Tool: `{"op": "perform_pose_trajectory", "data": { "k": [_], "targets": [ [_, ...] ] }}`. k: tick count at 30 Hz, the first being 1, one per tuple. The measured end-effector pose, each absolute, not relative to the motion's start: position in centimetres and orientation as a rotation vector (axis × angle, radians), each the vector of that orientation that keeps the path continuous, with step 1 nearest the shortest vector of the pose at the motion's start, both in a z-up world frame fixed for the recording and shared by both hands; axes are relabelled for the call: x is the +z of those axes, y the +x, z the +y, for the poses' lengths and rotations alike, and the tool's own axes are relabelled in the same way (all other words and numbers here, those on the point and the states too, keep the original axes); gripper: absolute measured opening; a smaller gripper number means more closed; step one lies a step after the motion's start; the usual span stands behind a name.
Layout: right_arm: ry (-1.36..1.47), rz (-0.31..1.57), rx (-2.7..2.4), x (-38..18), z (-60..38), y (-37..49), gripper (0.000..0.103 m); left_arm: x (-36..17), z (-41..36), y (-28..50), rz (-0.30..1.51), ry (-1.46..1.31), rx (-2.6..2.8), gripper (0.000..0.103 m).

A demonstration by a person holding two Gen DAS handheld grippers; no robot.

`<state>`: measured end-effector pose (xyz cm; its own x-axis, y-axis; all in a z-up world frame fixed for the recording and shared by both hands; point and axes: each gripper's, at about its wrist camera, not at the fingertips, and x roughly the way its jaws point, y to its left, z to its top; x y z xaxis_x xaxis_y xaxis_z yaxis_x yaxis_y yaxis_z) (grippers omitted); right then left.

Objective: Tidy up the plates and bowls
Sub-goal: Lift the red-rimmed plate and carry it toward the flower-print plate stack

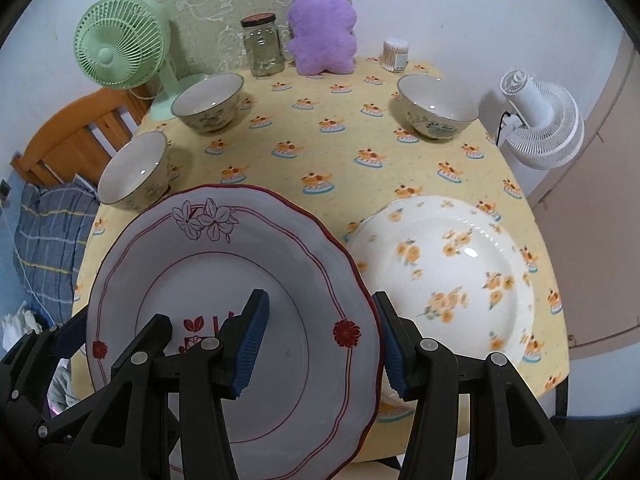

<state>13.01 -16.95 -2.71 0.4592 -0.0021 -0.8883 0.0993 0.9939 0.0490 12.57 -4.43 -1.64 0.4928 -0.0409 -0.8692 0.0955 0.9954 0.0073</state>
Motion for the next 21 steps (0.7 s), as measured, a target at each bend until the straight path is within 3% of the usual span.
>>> {"op": "perform_pose_trajectory", "data": {
  "k": [21],
  "targets": [
    [0.086, 1.145, -0.094, -3.9, -28.8, 14.2, 0.056, -3.1, -15.8, 14.0, 1.100, 0.047, -0.112, 0.058]
  ]
}}
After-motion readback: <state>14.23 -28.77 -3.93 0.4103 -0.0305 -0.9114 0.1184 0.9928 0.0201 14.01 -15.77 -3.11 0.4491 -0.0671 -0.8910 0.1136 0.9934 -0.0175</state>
